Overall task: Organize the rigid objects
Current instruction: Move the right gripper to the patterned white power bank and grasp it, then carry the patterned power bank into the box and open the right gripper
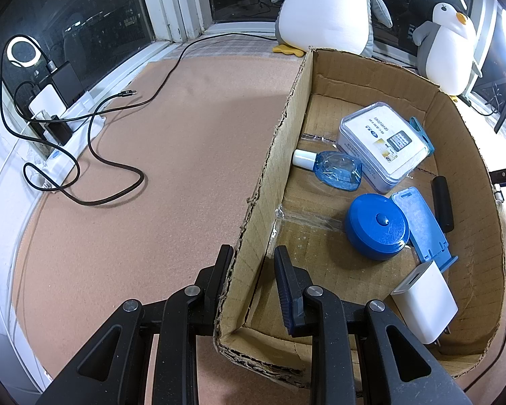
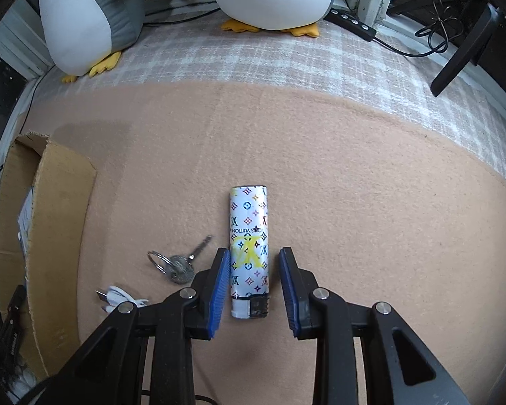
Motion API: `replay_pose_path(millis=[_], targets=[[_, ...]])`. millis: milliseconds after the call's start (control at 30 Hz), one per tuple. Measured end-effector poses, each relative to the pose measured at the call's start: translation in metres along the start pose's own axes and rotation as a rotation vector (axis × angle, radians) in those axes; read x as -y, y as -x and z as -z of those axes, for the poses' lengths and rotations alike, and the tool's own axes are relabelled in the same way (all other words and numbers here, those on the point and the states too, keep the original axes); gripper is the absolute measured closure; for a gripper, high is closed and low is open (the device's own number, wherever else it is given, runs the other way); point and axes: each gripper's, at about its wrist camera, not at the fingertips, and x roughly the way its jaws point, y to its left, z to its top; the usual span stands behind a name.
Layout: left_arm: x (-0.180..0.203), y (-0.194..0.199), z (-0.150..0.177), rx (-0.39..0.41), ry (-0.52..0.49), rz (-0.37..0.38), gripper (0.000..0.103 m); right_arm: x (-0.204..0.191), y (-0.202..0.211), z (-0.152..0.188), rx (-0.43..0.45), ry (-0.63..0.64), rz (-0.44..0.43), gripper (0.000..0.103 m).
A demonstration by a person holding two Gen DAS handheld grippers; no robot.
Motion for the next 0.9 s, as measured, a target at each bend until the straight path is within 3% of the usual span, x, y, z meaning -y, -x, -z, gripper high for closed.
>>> replay_pose_path(millis=[233, 533, 667, 900], targets=[[0.000, 0.000, 0.000, 0.000, 0.001, 0.000, 0.077, 0.008, 0.004, 0.013, 0.020, 0.056, 0.012, 0.082], [0.000, 0.000, 0.000, -0.001, -0.001, 0.000, 0.077, 0.029, 0.024, 0.035, 0.083, -0.028, -0.088, 0.082], [0.000, 0.000, 0.000, -0.001, -0.001, 0.000, 0.077, 0.022, 0.042, 0.036, 0.119, -0.029, -0.139, 0.082], [0.000, 0.000, 0.000, -0.001, 0.000, 0.001, 0.077, -0.031, 0.080, 0.027, 0.185, 0.065, -0.217, 0.082]])
